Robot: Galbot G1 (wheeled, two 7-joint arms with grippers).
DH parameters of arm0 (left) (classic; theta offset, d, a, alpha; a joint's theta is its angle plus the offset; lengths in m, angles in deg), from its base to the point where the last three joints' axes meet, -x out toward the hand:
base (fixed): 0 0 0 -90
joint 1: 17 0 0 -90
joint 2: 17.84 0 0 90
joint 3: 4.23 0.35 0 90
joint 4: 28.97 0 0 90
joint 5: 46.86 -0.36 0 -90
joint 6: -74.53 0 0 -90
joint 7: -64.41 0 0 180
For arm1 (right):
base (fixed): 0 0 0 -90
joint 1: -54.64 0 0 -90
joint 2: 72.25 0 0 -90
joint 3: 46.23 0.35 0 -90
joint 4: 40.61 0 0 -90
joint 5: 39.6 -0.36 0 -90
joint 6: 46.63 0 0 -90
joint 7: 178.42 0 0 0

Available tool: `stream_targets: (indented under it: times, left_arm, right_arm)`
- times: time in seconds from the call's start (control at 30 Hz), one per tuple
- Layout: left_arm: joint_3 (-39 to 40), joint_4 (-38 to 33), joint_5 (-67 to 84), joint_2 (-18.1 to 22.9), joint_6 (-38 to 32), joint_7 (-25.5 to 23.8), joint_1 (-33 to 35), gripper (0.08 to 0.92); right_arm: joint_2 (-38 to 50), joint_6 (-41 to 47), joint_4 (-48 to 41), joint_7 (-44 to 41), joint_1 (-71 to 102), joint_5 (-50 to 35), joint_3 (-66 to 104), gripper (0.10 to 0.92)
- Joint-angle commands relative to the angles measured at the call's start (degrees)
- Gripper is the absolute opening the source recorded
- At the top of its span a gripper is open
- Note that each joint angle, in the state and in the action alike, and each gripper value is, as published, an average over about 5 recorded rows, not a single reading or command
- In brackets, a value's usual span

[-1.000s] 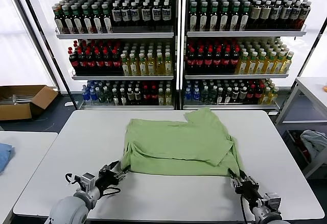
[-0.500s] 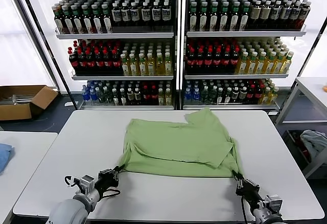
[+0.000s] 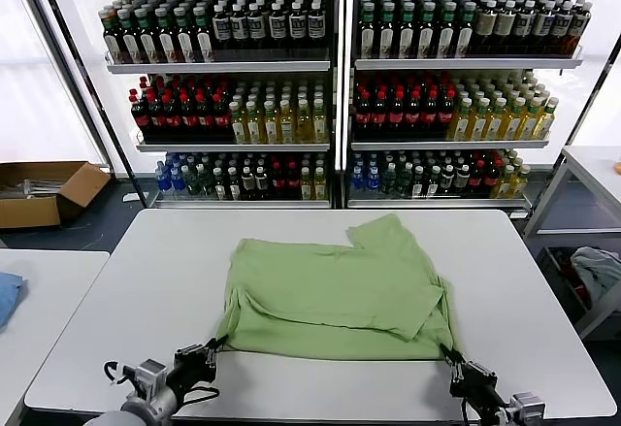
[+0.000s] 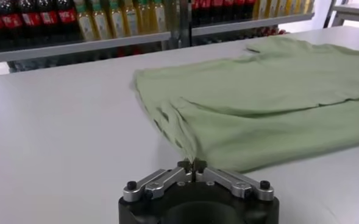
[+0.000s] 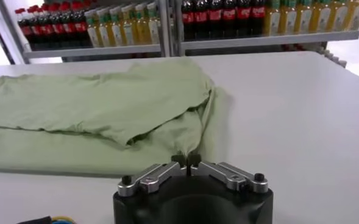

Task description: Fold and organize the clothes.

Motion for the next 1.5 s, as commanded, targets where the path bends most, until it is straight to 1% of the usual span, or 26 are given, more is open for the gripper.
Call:
stream_targets:
  times: [0.03,0.13,0.2,0.3,0.4,0.47,0.57,0.63,0.7,0.8,0.93,1.0,1.1,1.23,1.33,1.5]
  left_arm:
    - [-9.05,-10.15,-2.92,2.74,0.48,-0.95,16.5,0.094]
    - [-9.78,-10.85,-3.53,2.6,0.31,-1.13,17.03,0.094]
    - [-10.81,-11.22,-3.41,1.92,0.05,-1.09,16.16,0.094]
    - [-13.71,-11.49,-1.77,-0.33,0.19,-0.92,14.0,0.111]
    - [-17.57,-10.87,0.77,-3.12,0.8,-1.09,12.06,0.178]
    - [-19.94,-9.67,1.7,-4.96,1.12,-1.33,10.45,0.239]
    - [-22.21,-6.65,3.82,-8.29,1.32,-1.63,6.89,0.325]
    - [-21.78,-3.89,6.54,-11.24,1.0,-1.95,3.52,0.377]
    - [-19.13,-0.4,8.62,-14.57,-0.01,-3.07,-0.51,0.438]
    - [-12.61,5.64,10.1,-18.82,-1.23,-5.82,-8.03,0.525]
    - [-0.7,13.88,13.17,-22.32,-1.11,-8.86,-20.62,0.637]
    - [5.26,18.26,14.66,-23.24,-1.11,-9.74,-26.72,0.707]
    - [13.23,24.24,15.62,-23.26,-1.23,-10.51,-34.83,0.787]
    - [21.28,30.78,16.07,-21.14,-1.25,-10.59,-43.89,0.82]
    - [24.47,33.93,16.6,-19.33,-1.18,-10.42,-48.34,0.822]
    - [27.37,36.69,16.54,-16.98,-1.13,-10.21,-51.8,0.823]
  right_arm:
    - [-0.01,-1.72,7.51,-0.34,10.92,3.36,1.07,0.114]
    - [-0.41,-2.67,7.89,-0.14,10.69,4.07,0.96,0.137]
    - [-0.56,-3.12,7.97,-0.34,9.27,3.09,1.99,0.18]
    - [0.47,-3.53,7.62,-1.47,5.78,-1.0,6.32,0.258]
    - [3.73,-4.03,5.68,-2.96,1.75,-5.66,11.62,0.336]
    - [6.73,-4.5,3.08,-4.15,-1.74,-8.05,13.89,0.396]
    - [11.13,-4.37,-2.61,-6.28,-9.73,-11.12,14.48,0.483]
    - [13.71,-3.3,-7.64,-8.03,-16.7,-13.64,12.78,0.544]
    - [16.11,-1.93,-14.39,-11.02,-25.51,-15.38,8.73,0.595]
    - [18.26,-0.15,-24.8,-17.12,-38.73,-14.3,-0.07,0.682]
    - [17.83,1.86,-35.59,-22.96,-53.79,-12.45,-11.33,0.788]
    - [16.98,3.05,-39.82,-24.88,-58.74,-12.03,-16.12,0.81]
    - [15.46,4.21,-44.89,-26.9,-63.36,-10.67,-21.12,0.821]
    - [13.33,4.43,-50.1,-27.88,-67.25,-8.41,-25.16,0.822]
    - [11.42,4.78,-53.37,-27.36,-69.64,-7.62,-26.72,0.823]
    - [8.63,5.87,-57.86,-26.08,-73.14,-7.23,-28.77,0.823]
